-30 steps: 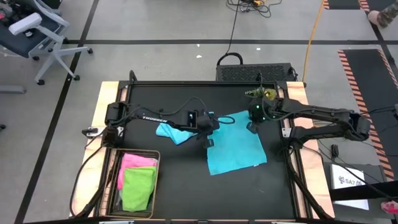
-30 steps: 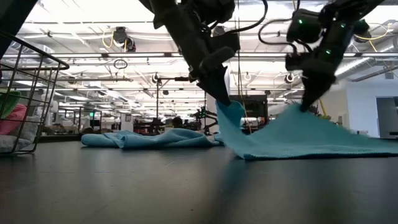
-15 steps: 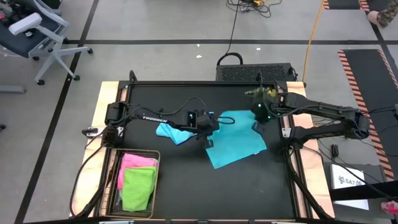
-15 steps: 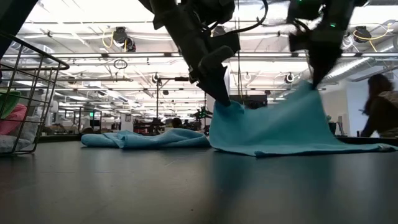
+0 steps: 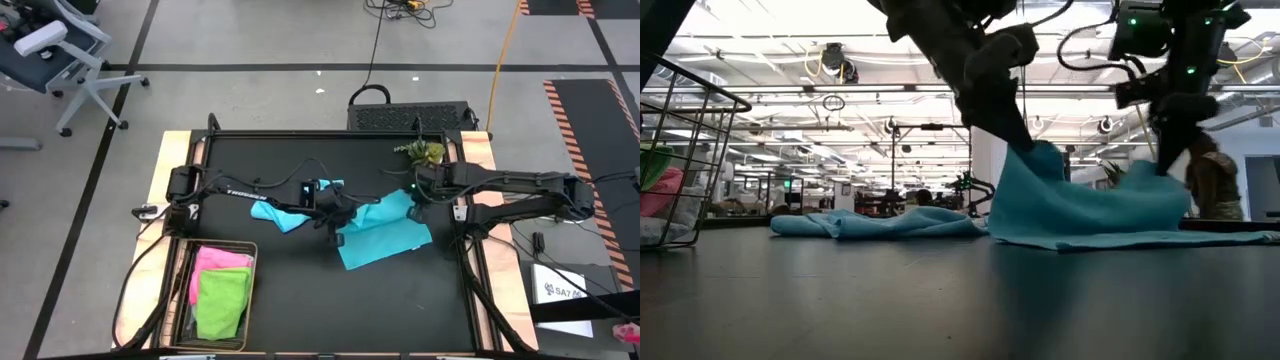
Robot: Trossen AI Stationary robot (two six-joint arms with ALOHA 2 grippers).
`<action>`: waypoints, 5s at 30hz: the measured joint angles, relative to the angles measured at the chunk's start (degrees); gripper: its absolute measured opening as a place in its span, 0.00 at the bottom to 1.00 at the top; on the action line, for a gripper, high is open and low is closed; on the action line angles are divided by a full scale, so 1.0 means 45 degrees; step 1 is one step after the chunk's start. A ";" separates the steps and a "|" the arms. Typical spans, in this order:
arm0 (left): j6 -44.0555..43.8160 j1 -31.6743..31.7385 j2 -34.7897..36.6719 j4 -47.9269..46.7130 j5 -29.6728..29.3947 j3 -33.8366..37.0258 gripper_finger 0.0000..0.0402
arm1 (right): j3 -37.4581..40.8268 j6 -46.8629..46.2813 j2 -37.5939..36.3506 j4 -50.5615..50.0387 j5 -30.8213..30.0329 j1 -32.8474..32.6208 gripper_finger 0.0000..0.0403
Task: Fold microfiber towels
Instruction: Fold the right blue microfiber cloth
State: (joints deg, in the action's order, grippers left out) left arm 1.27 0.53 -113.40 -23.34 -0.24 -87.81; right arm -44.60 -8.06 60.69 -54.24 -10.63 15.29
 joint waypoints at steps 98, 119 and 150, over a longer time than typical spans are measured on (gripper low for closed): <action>-0.5725 -0.0363 -0.0495 0.3141 -0.1785 0.1715 0.12 | 0.1257 -0.5374 -0.0131 0.0831 0.5369 -0.5936 0.00; -0.6123 -0.0372 -0.0500 0.2372 -0.1950 0.1715 0.02 | 0.4214 -0.6745 -0.0193 0.3201 0.2728 -0.4401 0.00; -0.6321 -0.0372 -0.0510 0.2161 -0.1853 0.1715 0.02 | 0.4059 -0.6465 -0.1156 0.3744 0.2096 -0.4163 0.00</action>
State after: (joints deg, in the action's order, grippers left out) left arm -27.17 -1.15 -115.70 -13.61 -8.58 -80.09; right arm -26.33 -37.15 55.48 -37.39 -1.20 -3.44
